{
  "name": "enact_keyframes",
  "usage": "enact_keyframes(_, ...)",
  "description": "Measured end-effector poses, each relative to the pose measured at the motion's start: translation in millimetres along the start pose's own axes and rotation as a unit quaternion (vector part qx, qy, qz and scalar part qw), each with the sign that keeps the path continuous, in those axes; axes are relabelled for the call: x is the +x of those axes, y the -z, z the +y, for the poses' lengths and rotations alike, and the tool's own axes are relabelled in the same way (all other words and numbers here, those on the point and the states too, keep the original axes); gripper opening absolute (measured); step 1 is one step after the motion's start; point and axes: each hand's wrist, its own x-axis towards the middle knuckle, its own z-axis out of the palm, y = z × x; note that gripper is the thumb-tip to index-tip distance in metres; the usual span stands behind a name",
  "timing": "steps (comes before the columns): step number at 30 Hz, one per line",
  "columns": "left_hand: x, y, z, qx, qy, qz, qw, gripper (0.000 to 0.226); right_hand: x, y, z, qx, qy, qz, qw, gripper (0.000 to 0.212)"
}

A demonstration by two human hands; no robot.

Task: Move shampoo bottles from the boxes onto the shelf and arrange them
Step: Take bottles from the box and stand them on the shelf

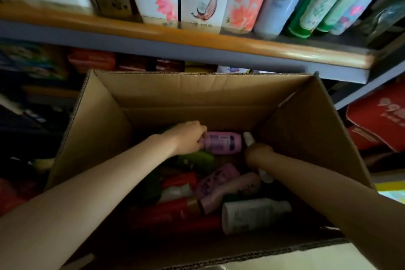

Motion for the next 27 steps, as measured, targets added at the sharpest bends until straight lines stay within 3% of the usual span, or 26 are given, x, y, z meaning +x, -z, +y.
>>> enact_keyframes(2, 0.8, 1.5, 4.0, -0.006, 0.003, 0.006, 1.000, 0.033, -10.2, 22.8, -2.7, 0.010, 0.037, -0.084, 0.996, 0.050)
enact_keyframes(5, 0.0, 7.9, 9.3, -0.075, 0.065, -0.013, 0.995, 0.045, -34.4, 71.5, 2.2, 0.136, 0.063, -0.246, 0.958, 0.028)
enact_keyframes(8, -12.3, 8.6, 6.8, -0.202, 0.168, -0.042, 0.964, 0.054, -57.9, 91.3, 18.9, 0.263, 0.097, -0.289, 0.916, 0.013)
enact_keyframes(12, -41.3, 6.6, -4.9, -0.448, 0.264, -0.087, 0.849, 0.057, -82.0, 114.0, 11.4, 0.343, 0.235, -0.330, 0.847, 0.024)
enact_keyframes(14, -50.3, 14.3, -7.6, -0.590, 0.231, -0.080, 0.770, 0.053, -95.0, 131.7, -0.3, 0.363, 0.287, -0.325, 0.824, 0.030)
enact_keyframes(16, -61.6, 30.2, -5.5, -0.702, 0.170, -0.003, 0.691, 0.035, -107.5, 148.3, -11.0, 0.365, 0.326, -0.294, 0.821, 0.031)
enact_keyframes(17, -68.0, 39.1, -3.8, -0.712, 0.138, 0.039, 0.688, 0.026, -112.1, 155.9, -14.7, 0.362, 0.337, -0.278, 0.823, 0.036)
enact_keyframes(21, -105.2, 84.0, 6.0, -0.641, 0.027, 0.145, 0.753, 0.024, -146.5, 190.8, -24.2, 0.318, 0.388, -0.220, 0.836, 0.050)
enact_keyframes(24, -138.1, 127.6, 14.8, -0.577, -0.051, 0.193, 0.792, 0.025, -187.6, 222.7, -26.6, 0.306, 0.436, -0.164, 0.831, 0.045)
enact_keyframes(27, -170.8, 175.0, 30.0, -0.506, -0.126, 0.276, 0.807, 0.022, -234.1, 258.6, -29.2, 0.325, 0.471, -0.068, 0.817, 0.033)
